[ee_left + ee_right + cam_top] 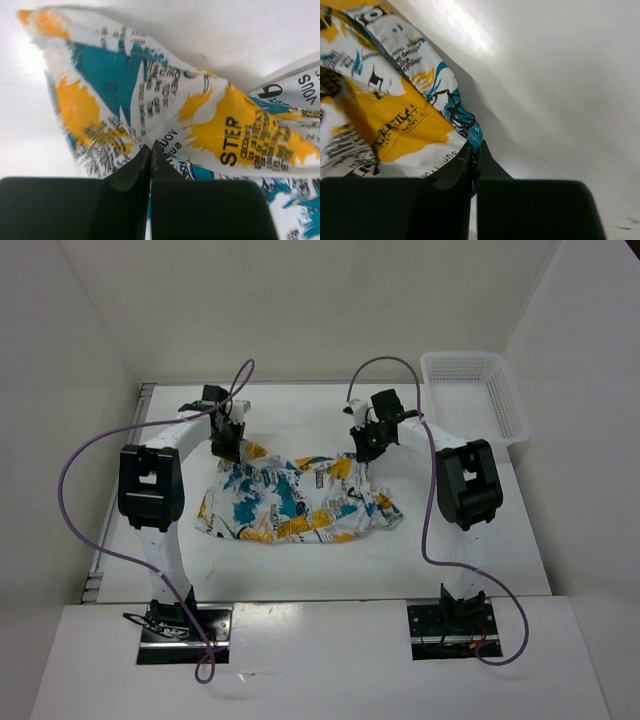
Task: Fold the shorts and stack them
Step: Flatten the shorts out
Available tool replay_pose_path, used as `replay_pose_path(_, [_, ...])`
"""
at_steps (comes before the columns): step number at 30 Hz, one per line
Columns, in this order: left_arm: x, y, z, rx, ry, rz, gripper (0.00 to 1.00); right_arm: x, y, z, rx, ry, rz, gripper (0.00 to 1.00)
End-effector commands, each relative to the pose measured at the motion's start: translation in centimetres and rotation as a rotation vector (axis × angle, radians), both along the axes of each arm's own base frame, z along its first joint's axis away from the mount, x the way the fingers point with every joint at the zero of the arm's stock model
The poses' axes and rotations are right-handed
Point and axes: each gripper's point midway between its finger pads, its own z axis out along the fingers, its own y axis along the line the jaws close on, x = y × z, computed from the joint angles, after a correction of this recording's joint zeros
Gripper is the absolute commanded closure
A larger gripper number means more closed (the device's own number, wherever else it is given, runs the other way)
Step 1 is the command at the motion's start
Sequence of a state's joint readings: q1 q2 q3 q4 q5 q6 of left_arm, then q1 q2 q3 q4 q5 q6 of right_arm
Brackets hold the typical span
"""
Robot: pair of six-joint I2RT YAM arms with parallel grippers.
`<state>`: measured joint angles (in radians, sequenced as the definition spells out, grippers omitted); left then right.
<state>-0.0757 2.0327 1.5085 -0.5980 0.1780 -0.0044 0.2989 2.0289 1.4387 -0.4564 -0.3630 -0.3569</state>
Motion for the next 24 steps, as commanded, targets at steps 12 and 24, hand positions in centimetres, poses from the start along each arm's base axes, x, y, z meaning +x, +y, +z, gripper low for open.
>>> replay_pose_path(12, [8.4, 7.7, 37.4, 0.137, -0.910, 0.256, 0.96, 11.9, 1.2, 38.2, 0.180, -0.883, -0.170, 1.00])
replay_pose_path(24, [-12.3, 0.4, 11.9, 0.106, -0.227, -0.035, 0.47, -8.4, 1.2, 11.1, -0.245, -0.318, 0.474, 0.89])
